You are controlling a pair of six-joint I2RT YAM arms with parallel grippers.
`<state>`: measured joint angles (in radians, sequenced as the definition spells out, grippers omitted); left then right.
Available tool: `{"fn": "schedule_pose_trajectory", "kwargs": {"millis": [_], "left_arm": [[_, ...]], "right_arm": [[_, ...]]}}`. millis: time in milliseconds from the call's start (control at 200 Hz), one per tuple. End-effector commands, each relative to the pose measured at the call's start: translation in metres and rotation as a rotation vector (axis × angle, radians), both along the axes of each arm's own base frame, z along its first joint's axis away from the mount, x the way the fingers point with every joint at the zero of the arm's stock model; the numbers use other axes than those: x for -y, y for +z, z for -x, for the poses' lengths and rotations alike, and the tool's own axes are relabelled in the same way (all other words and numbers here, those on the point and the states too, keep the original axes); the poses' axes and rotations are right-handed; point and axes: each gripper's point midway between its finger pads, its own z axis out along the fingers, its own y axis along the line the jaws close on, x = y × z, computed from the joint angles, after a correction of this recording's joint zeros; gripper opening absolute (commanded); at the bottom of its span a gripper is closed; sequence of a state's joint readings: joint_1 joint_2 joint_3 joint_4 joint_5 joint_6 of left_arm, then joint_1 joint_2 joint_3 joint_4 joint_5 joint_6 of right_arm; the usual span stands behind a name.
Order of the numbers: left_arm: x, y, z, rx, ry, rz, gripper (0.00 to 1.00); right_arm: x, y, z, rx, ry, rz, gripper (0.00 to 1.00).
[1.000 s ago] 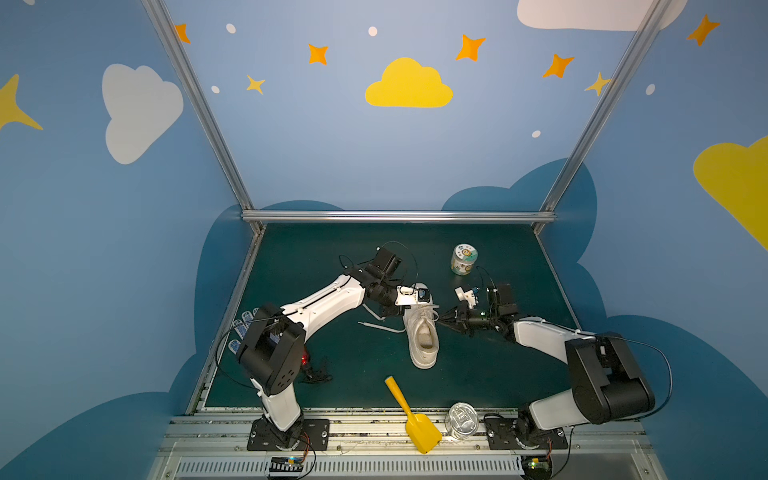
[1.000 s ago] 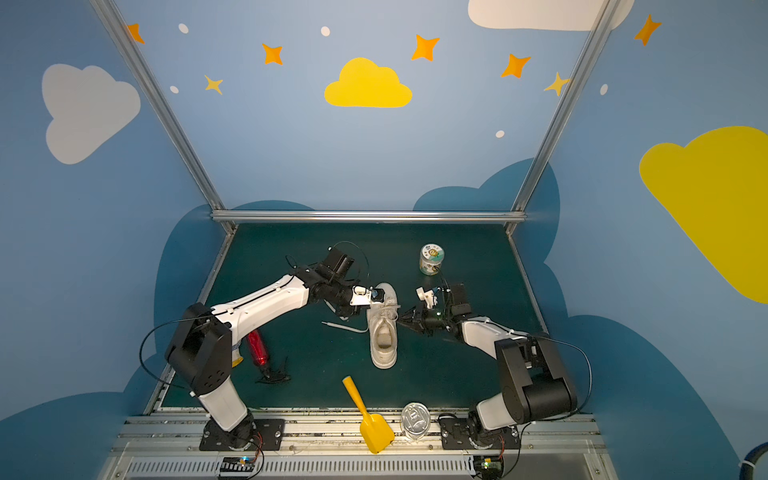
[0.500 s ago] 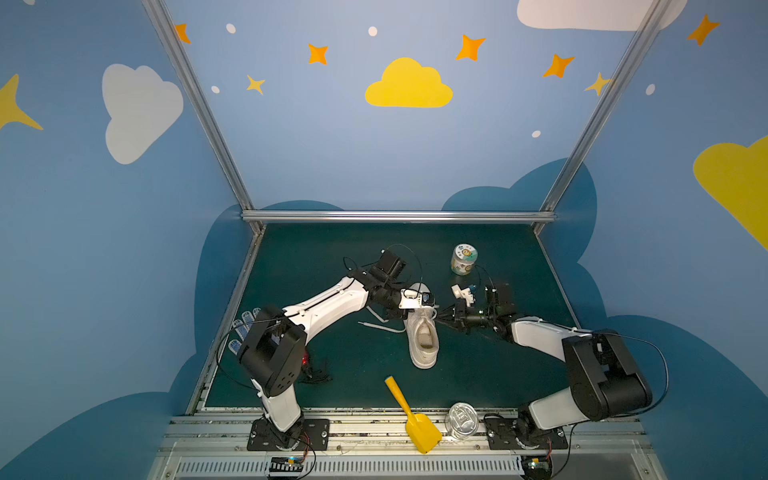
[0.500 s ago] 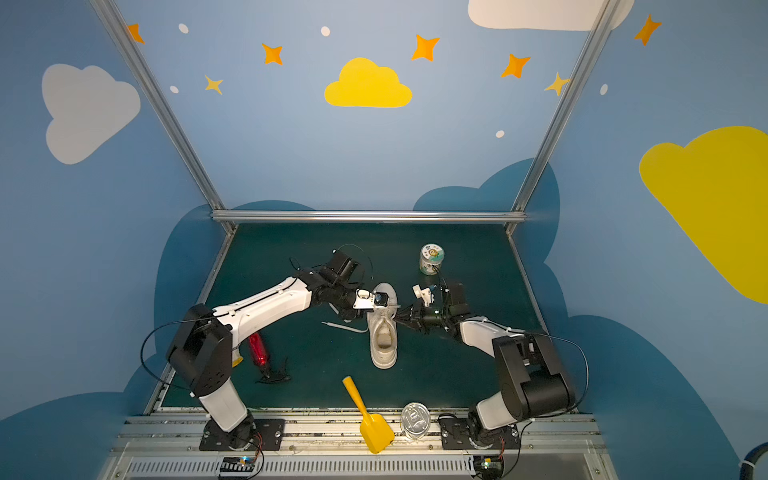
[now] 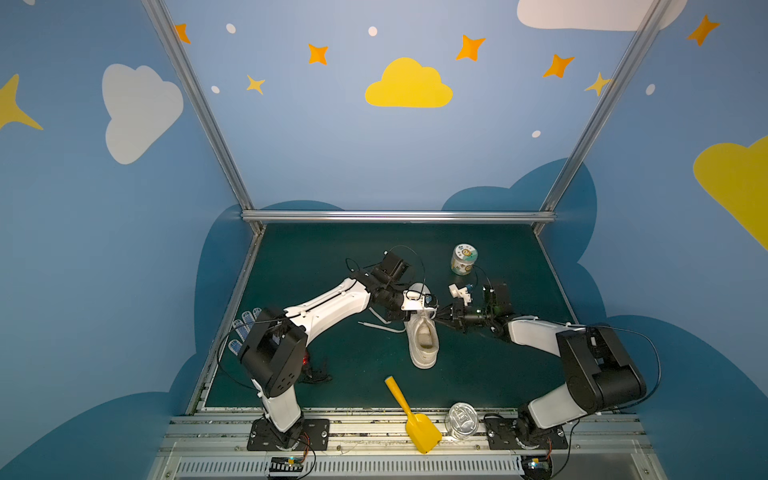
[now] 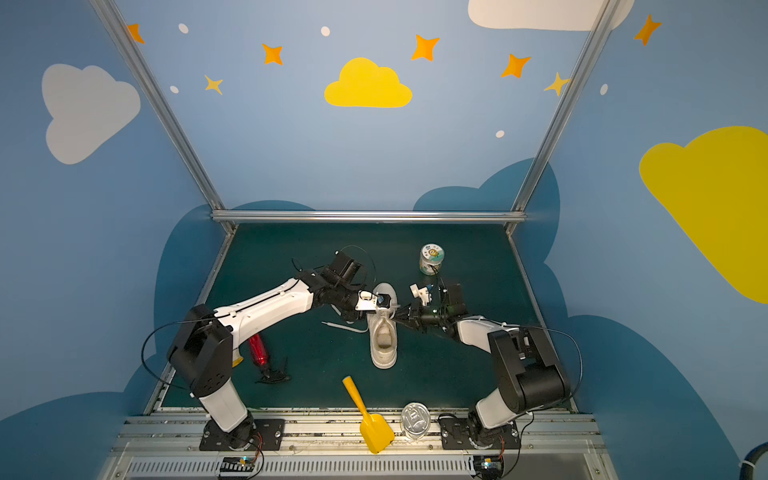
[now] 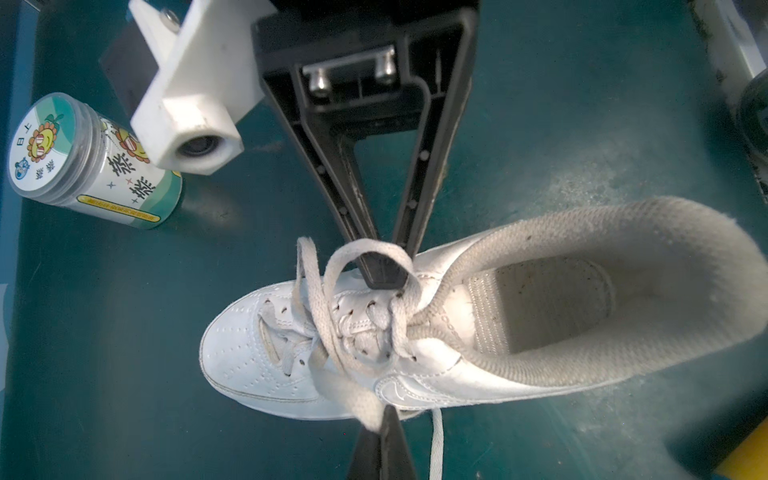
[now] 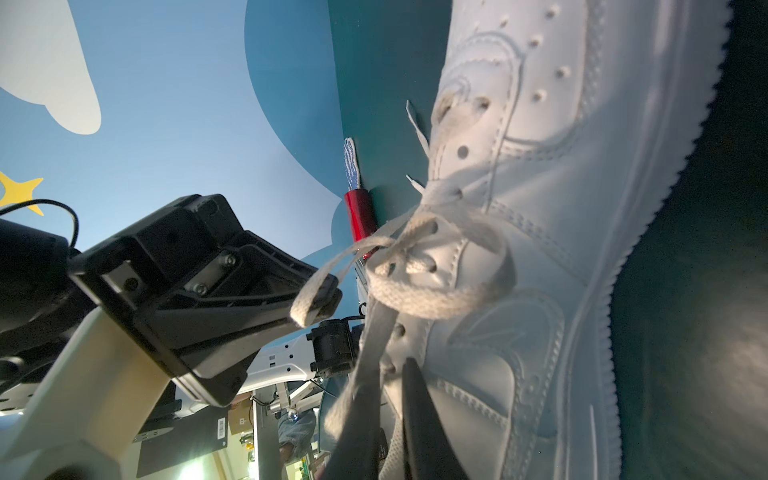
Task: Tie the shoes
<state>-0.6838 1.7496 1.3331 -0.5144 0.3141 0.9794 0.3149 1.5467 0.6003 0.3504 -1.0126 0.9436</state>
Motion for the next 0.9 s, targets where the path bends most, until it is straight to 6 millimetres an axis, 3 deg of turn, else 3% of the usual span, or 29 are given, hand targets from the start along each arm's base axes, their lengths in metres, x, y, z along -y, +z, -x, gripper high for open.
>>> {"fn": "schedule_pose_trajectory", "kwargs": {"millis": [0, 896], "left_arm": [[0.004, 0.004, 0.001, -0.006, -0.002, 0.015, 0.03], [0.009, -0.007, 0.001, -0.052, 0.0, -0.006, 0.03]], "right_arm": [[-0.007, 0.007, -0.004, 0.025, 0.022, -0.025, 0.13], [-0.016, 0.015, -0.012, 0.031, 0.024, -0.082, 0.14]]}}
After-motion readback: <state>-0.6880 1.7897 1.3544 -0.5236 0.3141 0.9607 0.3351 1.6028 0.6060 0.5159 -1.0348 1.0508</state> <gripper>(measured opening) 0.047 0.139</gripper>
